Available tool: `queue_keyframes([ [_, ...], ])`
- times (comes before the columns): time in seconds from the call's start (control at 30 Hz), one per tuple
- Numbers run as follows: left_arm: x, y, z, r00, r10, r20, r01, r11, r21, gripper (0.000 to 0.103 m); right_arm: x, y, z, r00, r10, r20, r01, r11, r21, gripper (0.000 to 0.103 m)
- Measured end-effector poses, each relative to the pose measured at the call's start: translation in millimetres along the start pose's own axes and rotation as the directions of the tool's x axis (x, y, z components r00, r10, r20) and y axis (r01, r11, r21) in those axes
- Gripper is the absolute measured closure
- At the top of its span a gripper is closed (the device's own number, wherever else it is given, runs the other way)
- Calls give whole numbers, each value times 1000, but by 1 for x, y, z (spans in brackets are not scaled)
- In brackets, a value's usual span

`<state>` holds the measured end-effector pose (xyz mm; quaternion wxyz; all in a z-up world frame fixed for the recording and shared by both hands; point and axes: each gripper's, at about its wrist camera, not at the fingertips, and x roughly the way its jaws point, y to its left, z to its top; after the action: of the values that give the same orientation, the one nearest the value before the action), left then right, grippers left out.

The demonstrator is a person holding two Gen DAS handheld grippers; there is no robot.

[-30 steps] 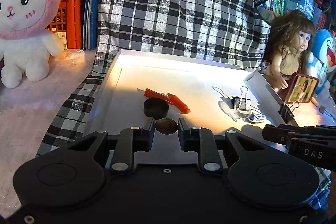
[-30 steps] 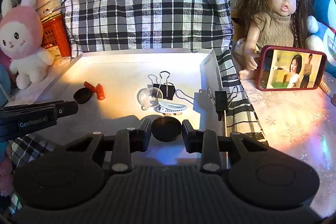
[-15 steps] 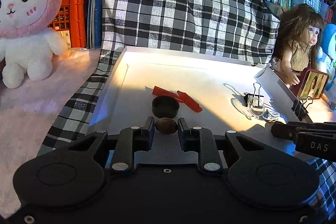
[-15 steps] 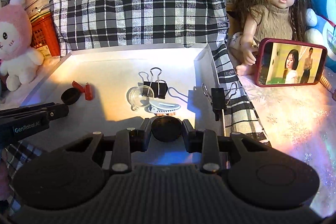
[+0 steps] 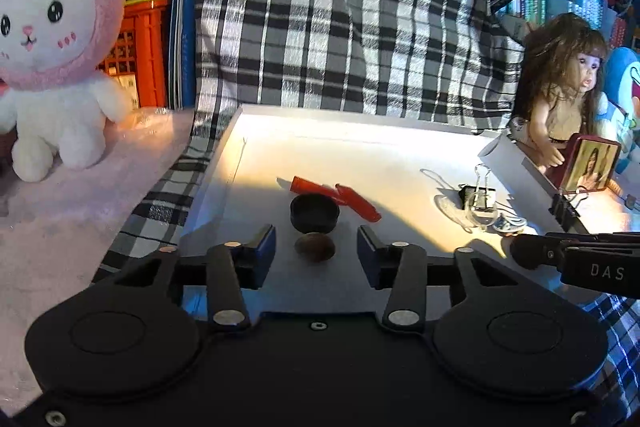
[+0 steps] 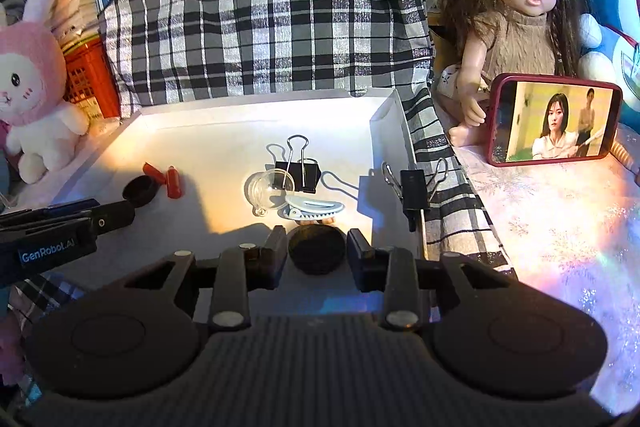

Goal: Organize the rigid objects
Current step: 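Open the left tool to release the ball while the right tool releases the cap in the box, then lift both open tools away from the box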

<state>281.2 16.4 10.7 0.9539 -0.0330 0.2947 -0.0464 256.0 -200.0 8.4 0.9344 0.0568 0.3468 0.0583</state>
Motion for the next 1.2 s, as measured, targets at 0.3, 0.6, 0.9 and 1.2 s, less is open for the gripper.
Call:
queue_keyframes([
  [0.3,-35,-7,-3,999,-22,47,21,1000,13,30,-23,0,-9,998,20,51,-18,999,-43,34],
  [0.6,-75,-10,-17,995,-73,64,72,997,23,20,-56,-3,-23,993,65,96,-57,995,-82,22],
  [0.9,-108,-10,-30,991,-122,64,123,992,-19,18,-82,-2,-42,987,110,120,-95,988,-122,18],
  [1.2,-137,-23,-53,992,-99,78,96,995,42,18,-104,-5,-60,981,128,144,-104,982,-159,16],
])
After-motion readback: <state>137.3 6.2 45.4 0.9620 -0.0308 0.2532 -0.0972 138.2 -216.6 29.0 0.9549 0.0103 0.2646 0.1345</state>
